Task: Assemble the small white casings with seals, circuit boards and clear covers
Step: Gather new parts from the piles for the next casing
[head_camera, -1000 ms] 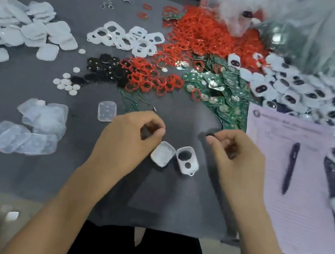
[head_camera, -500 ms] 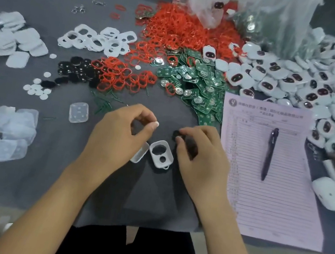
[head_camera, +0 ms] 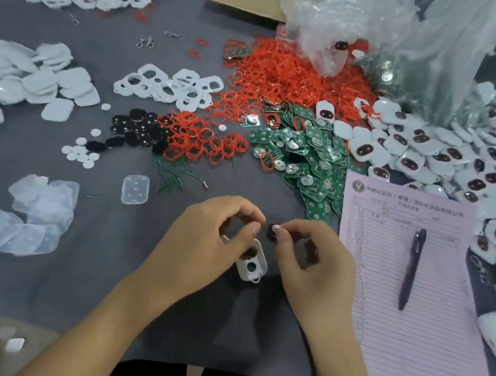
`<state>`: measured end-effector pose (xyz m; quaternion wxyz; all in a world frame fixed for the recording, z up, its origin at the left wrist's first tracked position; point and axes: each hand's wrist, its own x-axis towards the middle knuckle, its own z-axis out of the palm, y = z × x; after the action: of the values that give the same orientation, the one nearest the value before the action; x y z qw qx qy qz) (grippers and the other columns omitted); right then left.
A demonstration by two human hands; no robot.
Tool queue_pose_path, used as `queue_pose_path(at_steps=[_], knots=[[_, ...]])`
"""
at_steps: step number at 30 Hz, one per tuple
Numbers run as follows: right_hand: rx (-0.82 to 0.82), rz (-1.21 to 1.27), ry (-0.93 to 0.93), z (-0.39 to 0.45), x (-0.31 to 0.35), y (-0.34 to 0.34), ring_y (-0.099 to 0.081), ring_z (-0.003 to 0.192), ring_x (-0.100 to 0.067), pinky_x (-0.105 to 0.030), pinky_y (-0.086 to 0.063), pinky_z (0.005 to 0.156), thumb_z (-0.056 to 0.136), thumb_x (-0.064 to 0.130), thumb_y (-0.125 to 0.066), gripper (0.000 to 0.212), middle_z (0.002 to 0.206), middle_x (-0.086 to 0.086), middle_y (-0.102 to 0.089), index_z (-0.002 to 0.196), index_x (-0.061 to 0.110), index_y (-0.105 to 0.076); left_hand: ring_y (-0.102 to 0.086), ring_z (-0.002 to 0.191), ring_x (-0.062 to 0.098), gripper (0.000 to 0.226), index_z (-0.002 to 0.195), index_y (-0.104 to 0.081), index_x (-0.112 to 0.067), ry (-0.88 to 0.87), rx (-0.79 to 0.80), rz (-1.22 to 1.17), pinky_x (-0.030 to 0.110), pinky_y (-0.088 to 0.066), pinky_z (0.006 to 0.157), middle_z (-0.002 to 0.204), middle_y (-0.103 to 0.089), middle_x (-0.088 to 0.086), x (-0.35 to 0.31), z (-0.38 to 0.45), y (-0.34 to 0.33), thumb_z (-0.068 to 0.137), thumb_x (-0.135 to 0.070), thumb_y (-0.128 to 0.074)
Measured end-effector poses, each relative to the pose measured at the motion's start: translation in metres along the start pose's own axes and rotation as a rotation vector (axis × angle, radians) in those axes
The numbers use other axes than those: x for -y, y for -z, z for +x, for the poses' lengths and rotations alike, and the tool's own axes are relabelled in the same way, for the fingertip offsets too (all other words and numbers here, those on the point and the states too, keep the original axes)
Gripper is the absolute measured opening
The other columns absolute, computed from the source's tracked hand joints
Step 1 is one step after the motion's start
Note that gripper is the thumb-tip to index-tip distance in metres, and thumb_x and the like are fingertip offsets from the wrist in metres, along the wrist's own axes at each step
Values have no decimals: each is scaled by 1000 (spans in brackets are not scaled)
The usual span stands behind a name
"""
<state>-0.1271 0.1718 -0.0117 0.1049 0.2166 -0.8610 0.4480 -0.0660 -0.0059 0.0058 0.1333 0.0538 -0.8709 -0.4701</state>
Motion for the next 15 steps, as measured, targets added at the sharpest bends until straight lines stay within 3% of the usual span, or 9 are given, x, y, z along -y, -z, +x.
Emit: queue_pose_path(at_steps=[4, 8, 12, 15], knots=[[92, -253, -80, 21, -2, -5, -51, 76, -8, -16, -33, 58, 88, 35, -77, 11, 67, 20, -56, 80, 34, -70, -59, 81, 0, 14, 98, -68, -35, 67, -106, 60, 17, -43, 71, 90, -67, -22, 19, 1, 16, 93, -23, -73], [228, -334, -71, 41, 2, -8, -53, 84, -9, -30, -45, 63, 88, 39, -76, 9, 76, 16, -61, 82, 37, -70, -59, 81, -1, 13, 95, -69, -33, 79, -205, 128, 13, -39, 72, 86, -66, -21, 36, 5, 39, 94, -21, -73], [204, -151, -73, 59, -4, 0, -61, 83, -3, -17, -44, 70, 91, 27, -72, 9, 83, 17, -67, 90, 36, -72, -59, 84, 1, 14, 94, -68, -35, 92, -289, 191, 12, -39, 73, 88, -66, -22, 48, 10, 52, 94, -22, -72], [116, -84, -111, 52, -14, 11, -63, 81, -2, -10, -41, 67, 94, 28, -66, 11, 86, 19, -69, 90, 37, -70, -59, 87, 1, 15, 95, -68, -34, 78, -280, 197, 8, -39, 75, 88, -65, -23, 48, 7, 49, 94, -20, -73]])
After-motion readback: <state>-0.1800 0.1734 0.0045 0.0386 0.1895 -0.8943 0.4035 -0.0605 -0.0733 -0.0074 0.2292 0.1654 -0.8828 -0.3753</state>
